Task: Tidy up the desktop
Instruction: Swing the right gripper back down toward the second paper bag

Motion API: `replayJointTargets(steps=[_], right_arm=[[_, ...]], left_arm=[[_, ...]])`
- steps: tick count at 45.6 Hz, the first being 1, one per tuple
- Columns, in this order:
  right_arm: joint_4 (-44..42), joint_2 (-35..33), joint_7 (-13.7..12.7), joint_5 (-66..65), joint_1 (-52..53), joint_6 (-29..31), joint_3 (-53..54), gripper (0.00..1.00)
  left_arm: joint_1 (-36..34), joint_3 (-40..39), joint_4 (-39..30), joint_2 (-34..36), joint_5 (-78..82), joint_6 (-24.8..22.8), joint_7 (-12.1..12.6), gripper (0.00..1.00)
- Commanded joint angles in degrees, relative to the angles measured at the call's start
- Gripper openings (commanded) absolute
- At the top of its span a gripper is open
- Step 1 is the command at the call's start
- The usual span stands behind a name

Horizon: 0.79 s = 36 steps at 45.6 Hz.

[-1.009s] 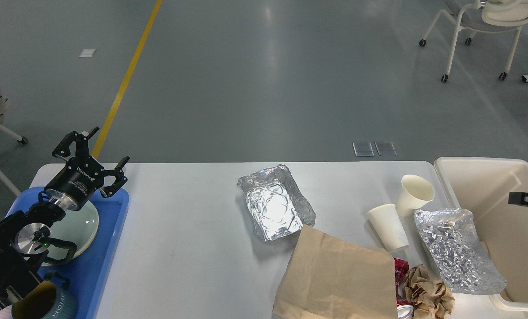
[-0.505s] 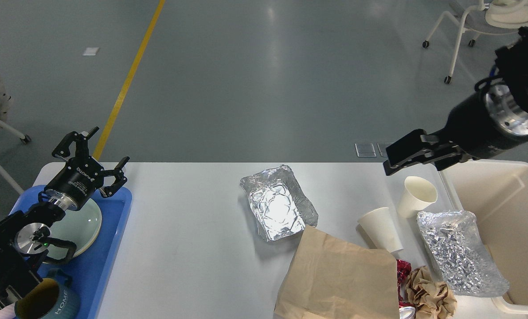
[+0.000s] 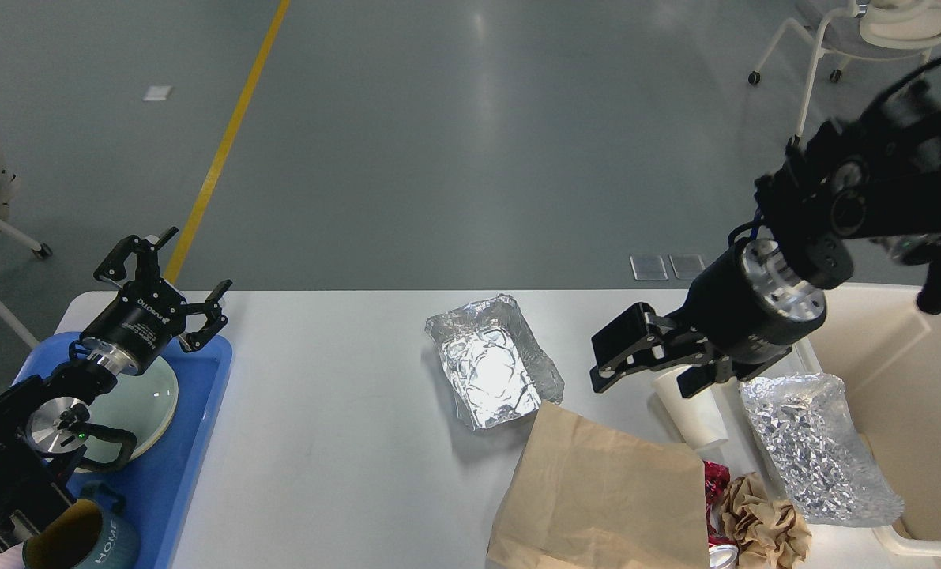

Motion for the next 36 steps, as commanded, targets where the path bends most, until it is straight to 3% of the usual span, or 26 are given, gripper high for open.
replayJointTargets(steps=[1,13,17,22,36], right_arm=[[0.0,7.0,-0.2,1.5,-11.9,-13.2,-0.1,1.0],[-4.0,12.3,-0.2,1.3,-24.4,-27.4,-0.4,1.0],[-6.5,12.6,-1.4,1.2,-26.3,-28.0,-2.0,1.0],[-7.7,12.5,-5.8,1.2,-28.1,-27.9,-4.1,1.0],[-5.4,9.2,-6.5,1.1,-28.1,-25.5,-12.2,1.0]], left_arm=[[0.0,0.0,0.0,0.0,0.0,0.0,0.0,1.0],[0.0,0.0,0.0,-0.1,0.0,0.0,0.0,1.0],[0.0,0.0,0.0,-0.1,0.0,0.0,0.0,1.0],[0.0,0.0,0.0,0.0,0.0,0.0,0.0,1.0],[0.0,0.0,0.0,-0.1,0.0,0.0,0.0,1.0]])
